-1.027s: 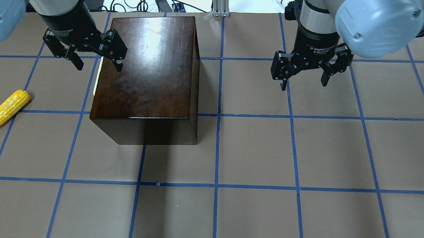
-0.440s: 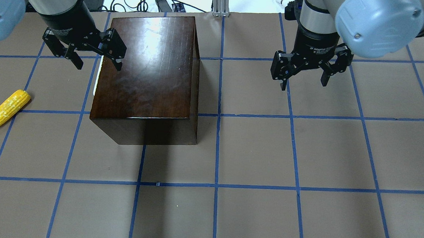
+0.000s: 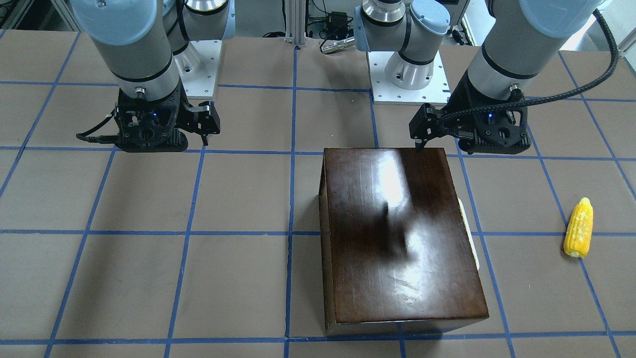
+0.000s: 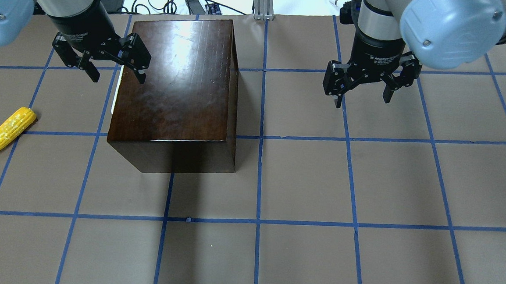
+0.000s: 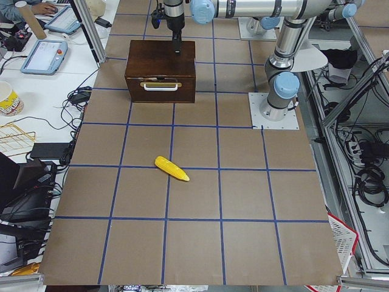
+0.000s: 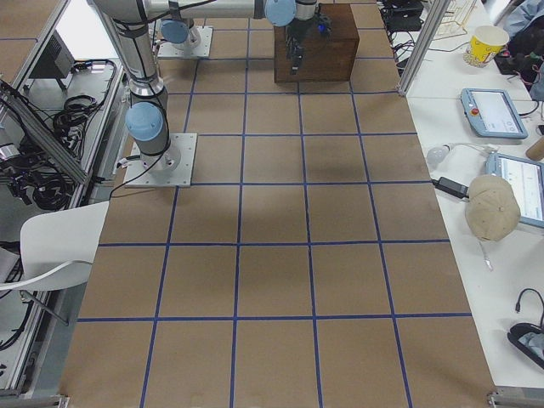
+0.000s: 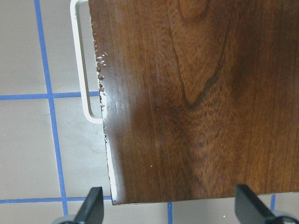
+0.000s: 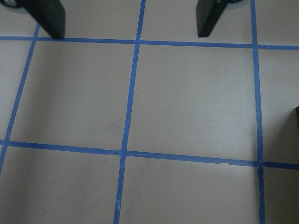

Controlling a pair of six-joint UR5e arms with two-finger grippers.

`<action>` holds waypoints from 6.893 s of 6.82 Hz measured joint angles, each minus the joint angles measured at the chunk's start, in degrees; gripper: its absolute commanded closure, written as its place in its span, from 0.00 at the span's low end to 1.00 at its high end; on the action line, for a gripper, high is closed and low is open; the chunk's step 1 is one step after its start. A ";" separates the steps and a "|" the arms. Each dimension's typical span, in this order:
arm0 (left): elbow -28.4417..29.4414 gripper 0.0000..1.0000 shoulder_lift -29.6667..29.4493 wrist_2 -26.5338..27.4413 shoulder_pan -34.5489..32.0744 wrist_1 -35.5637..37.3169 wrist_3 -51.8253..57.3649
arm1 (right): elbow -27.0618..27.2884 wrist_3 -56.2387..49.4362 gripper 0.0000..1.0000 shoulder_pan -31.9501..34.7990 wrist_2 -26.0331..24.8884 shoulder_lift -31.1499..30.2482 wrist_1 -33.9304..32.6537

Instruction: Open drawer and put corn inside

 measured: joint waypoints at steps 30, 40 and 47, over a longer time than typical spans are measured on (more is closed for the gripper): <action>-4.90 0.00 -18.88 -16.08 18.47 12.52 23.64 | 0.00 -0.03 0.00 0.00 0.05 0.00 0.00; -4.54 0.00 -18.99 -15.28 21.18 15.01 26.65 | 0.00 0.02 0.00 0.00 0.05 0.00 0.00; -4.23 0.00 -19.32 -15.11 26.12 15.79 29.57 | 0.00 0.02 0.00 0.00 0.05 0.00 0.00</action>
